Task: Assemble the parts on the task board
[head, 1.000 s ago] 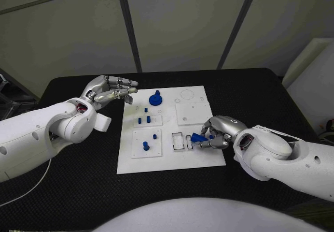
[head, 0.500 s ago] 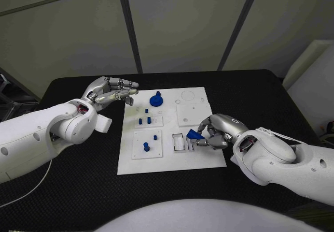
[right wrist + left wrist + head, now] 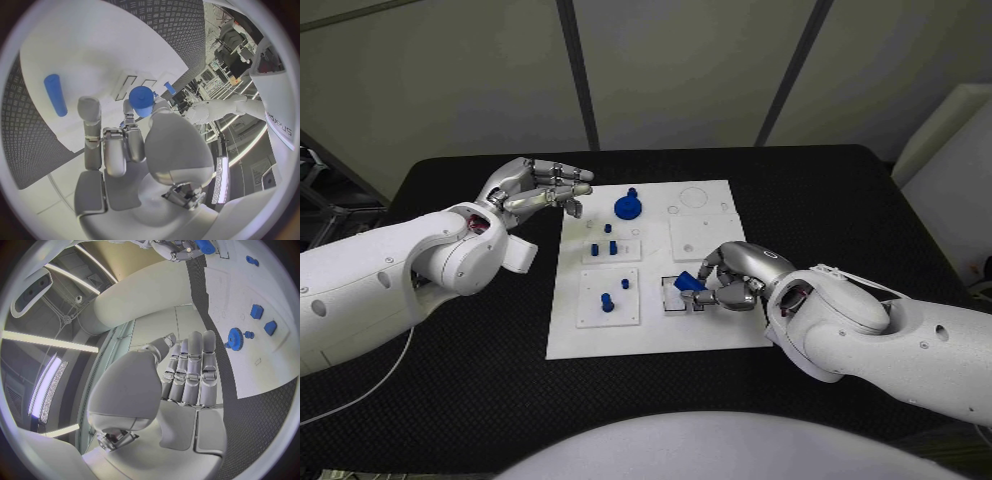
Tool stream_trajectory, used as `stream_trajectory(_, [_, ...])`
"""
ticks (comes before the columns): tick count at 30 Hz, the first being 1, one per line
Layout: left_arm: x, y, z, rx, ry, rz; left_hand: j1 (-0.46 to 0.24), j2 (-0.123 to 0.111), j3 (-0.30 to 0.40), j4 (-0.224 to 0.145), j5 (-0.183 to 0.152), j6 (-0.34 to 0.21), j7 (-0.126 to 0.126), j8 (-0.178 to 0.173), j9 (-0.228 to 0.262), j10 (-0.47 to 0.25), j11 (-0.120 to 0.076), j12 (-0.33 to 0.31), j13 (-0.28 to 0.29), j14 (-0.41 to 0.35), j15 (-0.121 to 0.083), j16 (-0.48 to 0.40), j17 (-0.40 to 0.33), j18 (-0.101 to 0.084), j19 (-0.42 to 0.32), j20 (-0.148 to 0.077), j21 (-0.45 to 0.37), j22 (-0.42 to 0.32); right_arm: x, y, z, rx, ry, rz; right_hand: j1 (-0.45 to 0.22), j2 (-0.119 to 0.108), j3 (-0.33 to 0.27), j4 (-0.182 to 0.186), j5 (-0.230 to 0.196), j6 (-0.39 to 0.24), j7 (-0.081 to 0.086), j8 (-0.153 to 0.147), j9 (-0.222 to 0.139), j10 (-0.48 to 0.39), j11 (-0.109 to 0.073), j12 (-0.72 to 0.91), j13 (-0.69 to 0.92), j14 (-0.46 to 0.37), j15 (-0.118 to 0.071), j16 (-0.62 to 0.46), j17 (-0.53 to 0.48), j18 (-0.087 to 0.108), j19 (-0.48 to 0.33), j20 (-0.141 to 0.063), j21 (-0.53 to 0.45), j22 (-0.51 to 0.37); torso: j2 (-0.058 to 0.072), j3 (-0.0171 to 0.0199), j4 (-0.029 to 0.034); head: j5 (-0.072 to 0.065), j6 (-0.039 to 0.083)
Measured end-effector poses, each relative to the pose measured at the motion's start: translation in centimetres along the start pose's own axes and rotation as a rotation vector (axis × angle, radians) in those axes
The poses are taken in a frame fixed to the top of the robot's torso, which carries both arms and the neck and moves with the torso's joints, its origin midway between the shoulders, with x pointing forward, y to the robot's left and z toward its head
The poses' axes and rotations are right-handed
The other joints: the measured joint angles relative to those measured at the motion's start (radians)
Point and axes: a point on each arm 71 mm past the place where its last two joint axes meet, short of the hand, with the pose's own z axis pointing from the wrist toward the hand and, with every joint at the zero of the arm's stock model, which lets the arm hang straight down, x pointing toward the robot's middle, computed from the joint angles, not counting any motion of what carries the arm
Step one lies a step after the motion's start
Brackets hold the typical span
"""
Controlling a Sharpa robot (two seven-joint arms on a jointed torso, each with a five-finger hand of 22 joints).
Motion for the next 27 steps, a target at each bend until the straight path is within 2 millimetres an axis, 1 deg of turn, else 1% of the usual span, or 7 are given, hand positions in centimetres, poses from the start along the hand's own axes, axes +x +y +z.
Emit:
stream_trajectory(7, [0.11, 0.00, 0.04, -0.001, 0.004, -0.002, 0.001, 0.001, 0.000, 0.000, 0.000, 0.000, 0.000, 0.003, 0.000, 0.000, 0.000, 0.000, -0.001, 0.000, 0.000, 0.000, 0.000, 0.000, 0.000, 0.000, 0.000, 0.000, 0.35, 0.08, 0.43, 0.012, 0.019, -0.002, -0.026, 0.008, -0.013, 0.002, -0.004, 0.022, -0.006, 0.001, 0.008, 0.009, -0.009, 0.000, 0.000, -0.001, -0.007, 0.003, 0.000, 0.000, 0.007, -0.007, 0.012, 0.014, 0.000, 0.0000, -0.0022, 0.006, -0.002])
stream_trajectory(11, [0.12, 0.01, 0.04, -0.001, 0.005, -0.002, 0.001, 0.001, 0.002, -0.002, 0.000, 0.000, 0.000, 0.003, -0.001, 0.000, 0.000, 0.003, -0.001, 0.000, 0.000, 0.000, -0.001, 0.000, 0.000, 0.000, 0.000, 0.000, 0.46, 0.10, 0.55, 0.019, 0.024, -0.005, -0.038, 0.009, -0.022, 0.000, -0.013, 0.026, -0.005, 0.013, 0.020, 0.011, -0.011, 0.000, 0.000, 0.000, -0.007, 0.008, 0.000, -0.001, 0.011, -0.011, 0.016, 0.024, 0.000, 0.0007, -0.0031, 0.010, -0.003])
stream_trajectory(13, [0.11, 0.01, 0.04, -0.002, 0.005, -0.002, 0.001, 0.001, 0.003, -0.003, 0.000, 0.000, 0.000, 0.003, -0.001, 0.000, 0.000, 0.004, -0.001, 0.000, 0.000, 0.000, -0.001, 0.000, 0.000, 0.000, 0.000, 0.000, 0.51, 0.15, 0.61, 0.021, 0.026, -0.006, -0.043, 0.009, -0.030, 0.003, -0.017, 0.031, -0.008, 0.015, 0.022, 0.013, -0.012, 0.000, 0.000, -0.004, -0.011, 0.008, 0.000, -0.016, 0.011, -0.011, 0.016, 0.026, 0.000, 0.0011, -0.0031, 0.012, -0.004])
stream_trajectory(15, [0.10, 0.01, 0.03, -0.002, 0.005, -0.002, 0.001, 0.001, 0.003, -0.003, 0.000, 0.000, 0.000, 0.003, -0.001, 0.000, 0.000, 0.004, -0.001, 0.000, 0.000, 0.000, -0.001, 0.000, 0.000, 0.000, 0.000, 0.000, 0.58, 0.30, 0.66, 0.019, 0.028, -0.006, -0.056, 0.009, -0.038, 0.000, -0.026, 0.043, -0.018, 0.019, 0.028, 0.014, -0.014, 0.000, 0.000, 0.000, -0.014, 0.008, 0.000, -0.016, 0.011, -0.011, 0.016, 0.027, 0.000, 0.0012, -0.0031, 0.014, -0.005])
stream_trajectory(18, [0.10, 0.02, 0.03, -0.003, 0.005, -0.002, 0.006, 0.006, 0.003, -0.003, 0.000, 0.000, 0.000, 0.003, -0.001, 0.000, 0.000, 0.004, -0.001, 0.000, 0.000, 0.000, -0.001, 0.000, 0.000, 0.000, 0.000, 0.000, 0.67, 0.50, 0.75, 0.017, 0.031, -0.006, -0.068, 0.010, -0.045, 0.001, -0.035, 0.050, -0.022, 0.020, 0.033, 0.016, -0.016, 0.000, 0.000, 0.000, -0.014, 0.008, 0.000, -0.016, 0.011, -0.011, 0.020, 0.028, -0.001, 0.0013, -0.0035, 0.018, -0.005])
stream_trajectory(22, [0.11, 0.03, 0.03, -0.004, 0.006, -0.002, 0.006, 0.006, 0.003, -0.003, 0.000, 0.000, 0.000, 0.003, -0.001, 0.000, 0.000, 0.004, -0.001, 0.000, 0.000, 0.000, -0.001, 0.000, 0.000, 0.000, 0.000, 0.000, 0.69, 0.42, 0.84, 0.021, 0.031, -0.008, -0.068, 0.010, -0.045, 0.002, -0.035, 0.051, -0.023, 0.020, 0.035, 0.016, -0.016, 0.000, 0.000, 0.000, -0.014, 0.008, 0.000, -0.016, 0.011, -0.011, 0.020, 0.028, -0.001, 0.0015, -0.0035, 0.029, -0.001])
stream_trajectory(27, [0.11, 0.04, 0.03, -0.005, 0.007, -0.002, 0.006, 0.006, 0.006, -0.006, 0.000, 0.000, 0.000, 0.003, -0.001, 0.000, 0.000, 0.004, -0.002, 0.000, 0.000, 0.000, -0.002, 0.000, 0.000, 0.000, 0.000, 0.000, 0.75, 0.37, 1.01, 0.026, 0.032, -0.010, -0.072, 0.008, -0.053, 0.001, -0.041, 0.054, -0.025, 0.020, 0.035, 0.016, -0.016, 0.000, 0.000, 0.000, -0.014, 0.007, 0.000, -0.016, 0.011, -0.011, 0.020, 0.028, -0.001, 0.0015, -0.0038, 0.035, 0.002])
